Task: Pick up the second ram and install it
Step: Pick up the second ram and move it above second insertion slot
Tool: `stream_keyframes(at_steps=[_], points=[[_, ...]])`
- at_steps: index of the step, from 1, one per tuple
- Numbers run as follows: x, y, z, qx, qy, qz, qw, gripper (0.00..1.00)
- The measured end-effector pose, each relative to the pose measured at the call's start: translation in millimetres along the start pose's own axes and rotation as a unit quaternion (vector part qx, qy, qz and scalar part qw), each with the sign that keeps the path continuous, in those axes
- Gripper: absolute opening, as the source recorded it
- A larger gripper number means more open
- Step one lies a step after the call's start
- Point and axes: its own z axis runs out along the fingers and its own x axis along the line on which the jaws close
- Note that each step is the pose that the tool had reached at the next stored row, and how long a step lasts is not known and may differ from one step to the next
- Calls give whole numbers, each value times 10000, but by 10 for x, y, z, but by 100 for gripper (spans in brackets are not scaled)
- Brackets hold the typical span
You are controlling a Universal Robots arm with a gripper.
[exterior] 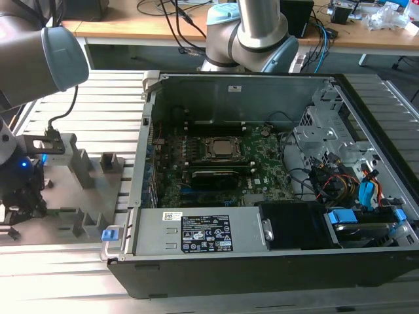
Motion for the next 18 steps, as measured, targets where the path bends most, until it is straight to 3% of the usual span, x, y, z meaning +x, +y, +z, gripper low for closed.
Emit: stream_keyframes(at_steps=[18], points=[[-1, 0, -12, 1, 0, -30, 10000, 14]])
